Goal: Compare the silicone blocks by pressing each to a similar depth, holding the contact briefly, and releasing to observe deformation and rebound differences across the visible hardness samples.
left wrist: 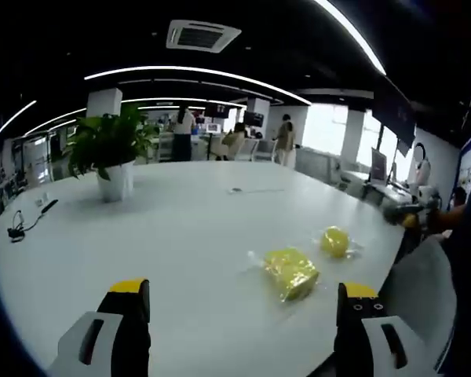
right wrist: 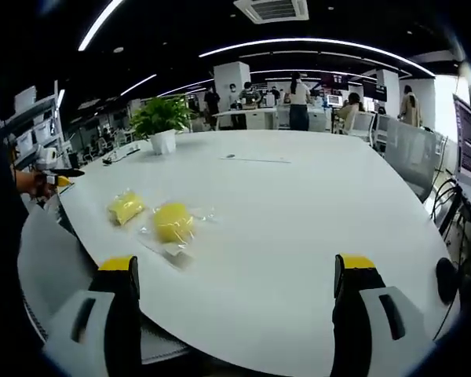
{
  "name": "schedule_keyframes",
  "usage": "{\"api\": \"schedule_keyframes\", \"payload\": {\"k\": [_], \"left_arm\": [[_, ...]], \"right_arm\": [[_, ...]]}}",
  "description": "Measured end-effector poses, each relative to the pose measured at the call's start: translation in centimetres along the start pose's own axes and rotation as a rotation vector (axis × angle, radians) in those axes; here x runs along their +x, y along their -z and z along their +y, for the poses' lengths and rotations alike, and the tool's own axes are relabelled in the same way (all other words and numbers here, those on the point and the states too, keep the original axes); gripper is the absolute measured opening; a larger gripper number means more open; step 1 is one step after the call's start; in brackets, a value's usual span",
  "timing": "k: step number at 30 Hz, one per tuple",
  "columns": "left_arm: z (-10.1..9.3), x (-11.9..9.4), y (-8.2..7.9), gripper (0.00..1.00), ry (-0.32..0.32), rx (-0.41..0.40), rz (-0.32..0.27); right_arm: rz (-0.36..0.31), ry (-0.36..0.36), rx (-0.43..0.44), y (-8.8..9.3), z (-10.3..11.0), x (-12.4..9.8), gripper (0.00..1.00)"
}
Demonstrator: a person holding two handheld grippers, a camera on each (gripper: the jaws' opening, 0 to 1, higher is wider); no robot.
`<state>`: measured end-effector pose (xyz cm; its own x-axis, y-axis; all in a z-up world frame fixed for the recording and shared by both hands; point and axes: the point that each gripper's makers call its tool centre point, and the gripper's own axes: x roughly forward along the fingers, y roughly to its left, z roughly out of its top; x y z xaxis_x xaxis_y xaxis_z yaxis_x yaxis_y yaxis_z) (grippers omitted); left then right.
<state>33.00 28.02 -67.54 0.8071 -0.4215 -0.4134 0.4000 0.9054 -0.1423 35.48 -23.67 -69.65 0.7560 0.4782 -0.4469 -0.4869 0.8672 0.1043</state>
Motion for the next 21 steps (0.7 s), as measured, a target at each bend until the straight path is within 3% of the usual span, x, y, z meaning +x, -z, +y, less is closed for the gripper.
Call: {"api": "schedule_keyframes", "payload": {"k": [4, 9, 15, 19, 21], "left_arm": [[-0.3, 0.1, -0.2, 1.00, 0.006, 0.004, 0.001], [-1.5, 0.1, -0.3, 1.00, 0.027, 0.008, 0.010], [-4.0, -0.2, -0.3, 1.00, 0.058, 0.026, 0.035], [-4.5, -0.9, -0.6, 1.00, 0.042, 0.038, 0.029], [-3.8, -1.2, -0.7, 1.00, 0.022, 0.044, 0.009]], "right_arm": [[-0.015, -0.006, -0.007, -0.3, 0.1, 0.1, 0.97], [0.013, -0.008, 0.012, 0.4, 0.1, -0.1, 0.97], [0.018, -0.014, -0.006, 0.6, 0.4, -0.4, 0.97], [0.015, -0.032, -0.054, 0.1, 1.0, -0.5, 0.97], [0.063, -0.038, -0.106, 0.5, 1.4, -0.2, 0.97]]}}
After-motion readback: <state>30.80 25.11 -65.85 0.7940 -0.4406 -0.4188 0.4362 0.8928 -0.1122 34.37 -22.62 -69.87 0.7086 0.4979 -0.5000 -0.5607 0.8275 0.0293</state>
